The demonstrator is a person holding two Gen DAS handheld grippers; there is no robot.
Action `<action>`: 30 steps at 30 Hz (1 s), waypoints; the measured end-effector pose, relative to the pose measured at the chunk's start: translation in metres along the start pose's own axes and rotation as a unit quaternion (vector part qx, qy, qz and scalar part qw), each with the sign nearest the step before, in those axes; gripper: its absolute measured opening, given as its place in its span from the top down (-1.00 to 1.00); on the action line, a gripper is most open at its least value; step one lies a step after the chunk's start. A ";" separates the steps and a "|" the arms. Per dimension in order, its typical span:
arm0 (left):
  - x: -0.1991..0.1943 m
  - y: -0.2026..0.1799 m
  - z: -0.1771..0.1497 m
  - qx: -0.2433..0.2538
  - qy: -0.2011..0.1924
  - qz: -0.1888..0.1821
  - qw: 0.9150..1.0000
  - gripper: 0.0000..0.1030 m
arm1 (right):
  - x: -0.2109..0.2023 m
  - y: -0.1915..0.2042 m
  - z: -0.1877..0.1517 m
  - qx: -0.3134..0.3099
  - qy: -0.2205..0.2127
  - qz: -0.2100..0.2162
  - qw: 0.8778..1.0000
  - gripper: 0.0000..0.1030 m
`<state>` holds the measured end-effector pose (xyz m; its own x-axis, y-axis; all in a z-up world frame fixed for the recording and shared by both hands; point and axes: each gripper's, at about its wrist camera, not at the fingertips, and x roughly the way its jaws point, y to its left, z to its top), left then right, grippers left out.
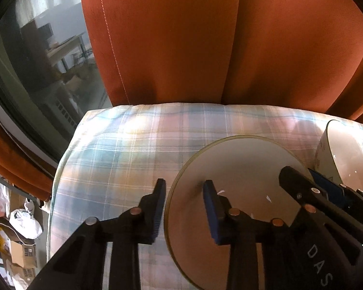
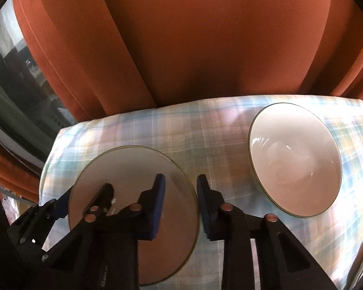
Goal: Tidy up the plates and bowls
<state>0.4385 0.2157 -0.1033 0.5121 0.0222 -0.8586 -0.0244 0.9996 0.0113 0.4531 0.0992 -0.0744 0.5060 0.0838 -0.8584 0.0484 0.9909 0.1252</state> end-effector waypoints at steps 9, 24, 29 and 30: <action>-0.003 -0.001 -0.002 -0.001 0.002 0.008 1.000 0.49 | 0.000 -0.001 -0.001 -0.009 0.005 -0.001 1.000 0.56; -0.056 0.001 -0.021 -0.001 -0.014 -0.007 1.000 0.49 | -0.046 0.002 -0.014 -0.017 -0.006 -0.014 1.000 0.56; -0.085 0.000 -0.033 0.003 -0.028 -0.014 1.000 0.49 | -0.077 0.002 -0.027 -0.013 -0.020 -0.019 1.000 0.56; -0.089 0.000 -0.035 0.004 -0.029 -0.015 0.999 0.49 | -0.081 0.002 -0.029 -0.012 -0.022 -0.020 0.999 0.56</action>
<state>0.3629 0.2136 -0.0443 0.5619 -0.0073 -0.8272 -0.0020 0.9999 -0.0102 0.3873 0.0978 -0.0189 0.5420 0.0407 -0.8394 0.0481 0.9957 0.0794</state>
